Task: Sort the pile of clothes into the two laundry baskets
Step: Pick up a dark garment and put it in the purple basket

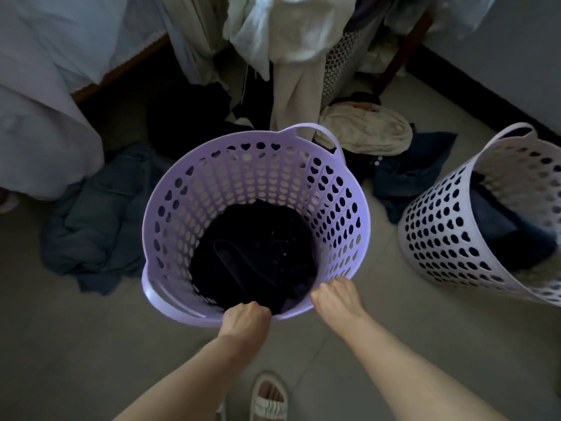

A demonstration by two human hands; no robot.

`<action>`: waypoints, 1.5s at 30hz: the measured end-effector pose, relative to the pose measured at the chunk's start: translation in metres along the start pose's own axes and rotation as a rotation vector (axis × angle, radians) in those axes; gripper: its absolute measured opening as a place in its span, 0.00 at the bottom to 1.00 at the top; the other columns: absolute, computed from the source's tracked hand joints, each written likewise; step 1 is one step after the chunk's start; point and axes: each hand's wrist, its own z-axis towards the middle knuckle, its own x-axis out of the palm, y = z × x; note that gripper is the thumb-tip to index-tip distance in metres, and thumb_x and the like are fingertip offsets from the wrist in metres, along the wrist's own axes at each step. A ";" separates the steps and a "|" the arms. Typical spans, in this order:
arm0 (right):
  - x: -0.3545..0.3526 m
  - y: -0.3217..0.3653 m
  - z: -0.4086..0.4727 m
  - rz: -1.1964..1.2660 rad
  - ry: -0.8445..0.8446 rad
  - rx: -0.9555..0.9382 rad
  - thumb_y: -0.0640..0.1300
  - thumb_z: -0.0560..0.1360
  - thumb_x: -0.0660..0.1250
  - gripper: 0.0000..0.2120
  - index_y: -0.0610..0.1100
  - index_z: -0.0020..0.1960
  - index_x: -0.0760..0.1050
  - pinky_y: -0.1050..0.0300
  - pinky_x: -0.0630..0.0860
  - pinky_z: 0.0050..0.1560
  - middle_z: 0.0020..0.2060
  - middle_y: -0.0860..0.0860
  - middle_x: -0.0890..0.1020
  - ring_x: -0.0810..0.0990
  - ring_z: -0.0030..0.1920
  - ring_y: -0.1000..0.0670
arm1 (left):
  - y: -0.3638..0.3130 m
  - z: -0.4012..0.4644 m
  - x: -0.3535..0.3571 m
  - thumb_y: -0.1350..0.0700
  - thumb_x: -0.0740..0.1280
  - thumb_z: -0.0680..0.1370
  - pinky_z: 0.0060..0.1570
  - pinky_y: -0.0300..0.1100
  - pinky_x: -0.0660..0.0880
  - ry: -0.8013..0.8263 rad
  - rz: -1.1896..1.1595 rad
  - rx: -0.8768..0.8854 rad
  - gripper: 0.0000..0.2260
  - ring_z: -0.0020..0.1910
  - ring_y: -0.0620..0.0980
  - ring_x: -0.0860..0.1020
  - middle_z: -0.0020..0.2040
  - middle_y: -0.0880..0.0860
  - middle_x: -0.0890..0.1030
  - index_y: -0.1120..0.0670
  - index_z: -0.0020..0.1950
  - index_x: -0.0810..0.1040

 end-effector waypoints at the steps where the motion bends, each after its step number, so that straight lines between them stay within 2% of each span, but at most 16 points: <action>1: 0.003 0.002 -0.004 -0.007 0.088 0.002 0.45 0.58 0.78 0.07 0.46 0.35 0.84 0.60 0.76 0.40 0.30 0.47 0.84 0.84 0.35 0.48 | -0.003 0.002 0.006 0.65 0.56 0.80 0.57 0.47 0.72 0.005 -0.006 -0.010 0.16 0.63 0.58 0.75 0.62 0.56 0.77 0.56 0.65 0.74; 2: 0.004 0.004 -0.008 -0.001 0.073 -0.023 0.44 0.65 0.75 0.06 0.45 0.41 0.84 0.59 0.76 0.45 0.36 0.46 0.85 0.85 0.41 0.47 | -0.005 0.004 0.013 0.64 0.56 0.80 0.58 0.47 0.72 0.008 -0.011 -0.019 0.16 0.64 0.58 0.75 0.63 0.55 0.77 0.55 0.65 0.74; 5: 0.026 0.009 -0.012 -0.038 0.081 -0.002 0.42 0.73 0.67 0.08 0.44 0.49 0.83 0.57 0.74 0.52 0.45 0.45 0.85 0.83 0.49 0.46 | -0.008 0.009 0.038 0.63 0.55 0.80 0.60 0.47 0.71 0.032 -0.024 -0.049 0.16 0.65 0.57 0.74 0.64 0.55 0.76 0.54 0.66 0.74; 7: 0.038 0.015 -0.013 0.022 0.018 0.008 0.44 0.69 0.71 0.07 0.43 0.45 0.84 0.57 0.74 0.50 0.41 0.44 0.85 0.84 0.46 0.46 | -0.005 0.012 0.053 0.61 0.55 0.81 0.61 0.47 0.71 0.048 -0.047 -0.070 0.16 0.65 0.56 0.74 0.64 0.55 0.76 0.53 0.66 0.73; 8: 0.041 0.020 -0.013 0.053 0.058 0.015 0.43 0.68 0.71 0.07 0.42 0.43 0.84 0.58 0.74 0.50 0.39 0.43 0.85 0.84 0.44 0.47 | -0.003 0.015 0.059 0.60 0.55 0.81 0.61 0.46 0.71 0.051 -0.055 -0.080 0.16 0.65 0.56 0.74 0.65 0.54 0.76 0.53 0.67 0.73; 9: 0.051 0.025 -0.011 0.059 0.087 0.020 0.42 0.66 0.71 0.05 0.42 0.39 0.84 0.59 0.75 0.46 0.34 0.43 0.84 0.84 0.39 0.47 | 0.001 0.016 0.063 0.60 0.55 0.81 0.61 0.46 0.71 0.055 -0.063 -0.088 0.16 0.65 0.55 0.74 0.65 0.54 0.76 0.52 0.67 0.73; 11: 0.065 0.036 -0.010 0.087 0.021 0.040 0.41 0.55 0.68 0.04 0.43 0.22 0.78 0.65 0.74 0.33 0.19 0.47 0.77 0.78 0.23 0.50 | 0.010 0.019 0.069 0.59 0.57 0.81 0.62 0.46 0.71 0.069 -0.081 -0.106 0.17 0.66 0.55 0.74 0.66 0.54 0.75 0.50 0.68 0.73; 14: 0.095 0.050 -0.003 0.114 0.018 0.044 0.41 0.51 0.61 0.06 0.43 0.19 0.76 0.64 0.75 0.29 0.16 0.48 0.74 0.75 0.20 0.50 | 0.023 0.019 0.073 0.60 0.58 0.80 0.64 0.46 0.69 0.116 -0.096 -0.125 0.19 0.68 0.54 0.72 0.68 0.53 0.74 0.48 0.70 0.72; 16: 0.081 0.059 -0.009 0.105 0.082 0.034 0.38 0.56 0.60 0.10 0.43 0.26 0.81 0.60 0.77 0.35 0.23 0.46 0.79 0.79 0.27 0.48 | 0.029 0.017 0.077 0.60 0.57 0.80 0.64 0.45 0.69 0.132 -0.113 -0.137 0.19 0.68 0.55 0.72 0.68 0.53 0.73 0.48 0.69 0.71; 17: 0.076 0.059 -0.010 0.110 0.120 0.043 0.35 0.64 0.58 0.15 0.41 0.36 0.84 0.57 0.77 0.44 0.33 0.43 0.82 0.82 0.37 0.46 | 0.030 0.016 0.079 0.60 0.57 0.79 0.64 0.45 0.69 0.132 -0.121 -0.145 0.19 0.68 0.55 0.72 0.68 0.53 0.73 0.48 0.69 0.71; 19: 0.084 0.055 -0.007 0.078 0.095 0.016 0.34 0.76 0.53 0.18 0.36 0.61 0.76 0.52 0.67 0.63 0.56 0.40 0.79 0.75 0.60 0.43 | 0.031 0.015 0.081 0.60 0.58 0.79 0.63 0.45 0.70 0.130 -0.129 -0.152 0.19 0.67 0.55 0.72 0.68 0.53 0.73 0.47 0.69 0.71; 21: 0.079 0.052 -0.007 0.079 0.210 0.000 0.35 0.79 0.52 0.19 0.37 0.67 0.69 0.49 0.62 0.67 0.63 0.40 0.73 0.69 0.66 0.43 | 0.030 0.014 0.080 0.60 0.58 0.79 0.63 0.46 0.70 0.135 -0.132 -0.149 0.19 0.68 0.55 0.72 0.68 0.53 0.72 0.48 0.69 0.70; 29: 0.040 0.054 -0.016 0.077 0.257 -0.039 0.33 0.77 0.55 0.20 0.36 0.69 0.64 0.46 0.62 0.67 0.65 0.39 0.70 0.66 0.68 0.41 | 0.028 -0.004 0.052 0.55 0.59 0.80 0.61 0.47 0.69 0.094 -0.166 -0.122 0.18 0.67 0.56 0.72 0.67 0.55 0.73 0.51 0.70 0.66; 35: -0.010 0.058 -0.027 0.086 0.150 -0.064 0.39 0.78 0.59 0.19 0.39 0.68 0.65 0.50 0.65 0.64 0.63 0.43 0.71 0.67 0.65 0.42 | 0.031 -0.027 0.011 0.53 0.60 0.79 0.60 0.47 0.69 0.016 -0.233 -0.138 0.20 0.65 0.55 0.73 0.66 0.53 0.74 0.50 0.71 0.66; 41: -0.079 0.067 -0.036 0.046 0.059 -0.126 0.38 0.77 0.61 0.20 0.39 0.68 0.65 0.49 0.66 0.64 0.65 0.43 0.68 0.67 0.65 0.42 | 0.053 -0.072 -0.030 0.49 0.60 0.79 0.60 0.47 0.69 -0.065 -0.349 -0.193 0.21 0.65 0.54 0.73 0.66 0.52 0.74 0.49 0.71 0.65; 45: -0.128 0.086 -0.031 0.023 0.013 -0.176 0.38 0.79 0.55 0.16 0.39 0.67 0.66 0.47 0.65 0.64 0.65 0.41 0.67 0.66 0.65 0.40 | 0.081 -0.102 -0.052 0.49 0.58 0.80 0.61 0.48 0.69 -0.143 -0.414 -0.242 0.20 0.67 0.54 0.72 0.67 0.52 0.73 0.50 0.72 0.64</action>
